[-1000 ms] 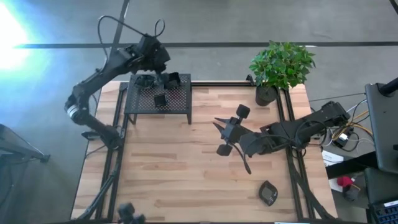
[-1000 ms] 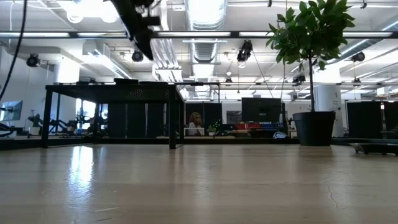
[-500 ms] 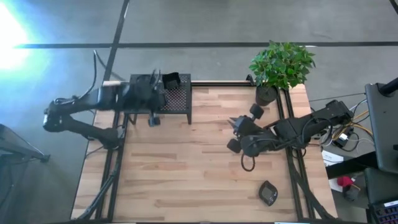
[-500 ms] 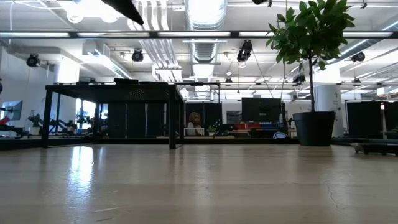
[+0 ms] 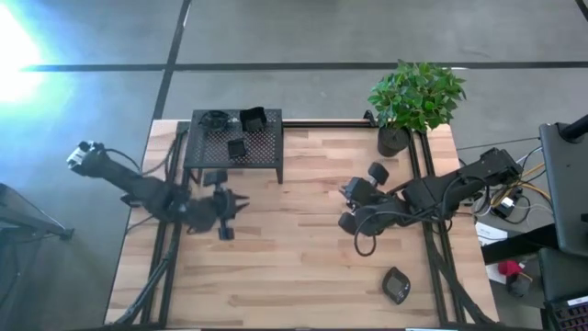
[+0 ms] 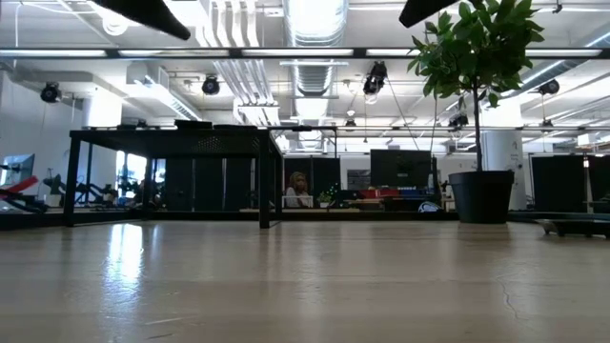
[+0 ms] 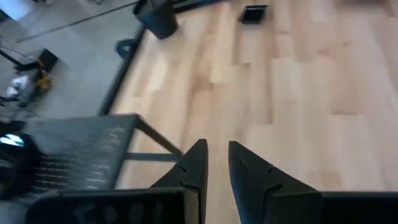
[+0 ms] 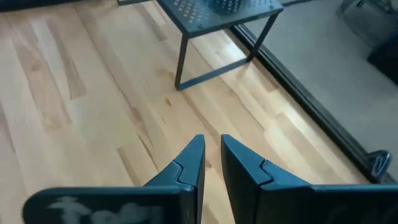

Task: Pick & Place Mini shaped plates
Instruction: Stack the square plate on top of the stacked square plate on the shelf

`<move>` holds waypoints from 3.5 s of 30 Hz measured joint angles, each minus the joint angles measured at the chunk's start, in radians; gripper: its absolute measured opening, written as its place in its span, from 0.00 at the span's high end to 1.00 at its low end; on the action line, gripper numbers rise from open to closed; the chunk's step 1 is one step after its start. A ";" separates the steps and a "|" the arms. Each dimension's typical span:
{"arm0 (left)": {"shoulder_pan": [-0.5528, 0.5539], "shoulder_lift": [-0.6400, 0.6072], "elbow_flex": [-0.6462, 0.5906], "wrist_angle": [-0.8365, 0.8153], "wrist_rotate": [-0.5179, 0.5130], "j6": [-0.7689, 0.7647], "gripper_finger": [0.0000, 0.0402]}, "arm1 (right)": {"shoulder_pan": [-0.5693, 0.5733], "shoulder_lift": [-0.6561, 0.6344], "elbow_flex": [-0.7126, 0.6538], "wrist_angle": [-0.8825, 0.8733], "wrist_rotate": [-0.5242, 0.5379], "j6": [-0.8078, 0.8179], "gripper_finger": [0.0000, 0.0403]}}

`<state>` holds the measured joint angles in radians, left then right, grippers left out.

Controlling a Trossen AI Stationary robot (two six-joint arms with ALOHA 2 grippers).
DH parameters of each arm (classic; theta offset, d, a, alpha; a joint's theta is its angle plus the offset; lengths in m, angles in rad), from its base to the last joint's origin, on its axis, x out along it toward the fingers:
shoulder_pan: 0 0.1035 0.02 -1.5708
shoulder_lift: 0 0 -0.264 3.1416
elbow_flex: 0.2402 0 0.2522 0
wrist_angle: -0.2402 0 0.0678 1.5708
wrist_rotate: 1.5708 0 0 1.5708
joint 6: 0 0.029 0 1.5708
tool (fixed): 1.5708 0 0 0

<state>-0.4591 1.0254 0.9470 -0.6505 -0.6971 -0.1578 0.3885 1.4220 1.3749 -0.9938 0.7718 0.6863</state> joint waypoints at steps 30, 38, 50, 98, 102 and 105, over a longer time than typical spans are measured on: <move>-0.317 0.019 -0.245 0.418 -0.177 -0.070 0.85 | 0.000 0.000 -0.109 -0.179 -0.247 0.565 0.77; -0.317 0.022 -0.259 0.409 -0.179 -0.086 0.85 | 0.006 0.010 -0.283 -0.166 -0.319 0.925 0.71; -0.316 0.022 -0.265 0.406 -0.187 -0.001 0.85 | 0.006 0.015 -0.554 -0.056 -0.440 1.202 0.72; -0.313 0.022 -0.263 0.407 -0.245 0.106 0.85 | -0.094 0.020 -0.729 0.164 -0.484 1.086 0.79; -0.313 0.022 -0.263 0.407 -0.245 0.106 0.85 | -0.094 0.019 -0.742 0.195 -0.482 1.060 0.80; -0.313 0.022 -0.263 0.407 -0.245 0.106 0.85 | -0.094 0.018 -0.745 0.200 -0.481 1.050 0.82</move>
<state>-0.7719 1.0470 0.6838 -0.2436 -0.9421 -0.0517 0.2943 1.4403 0.6304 -0.7934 0.2913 1.7366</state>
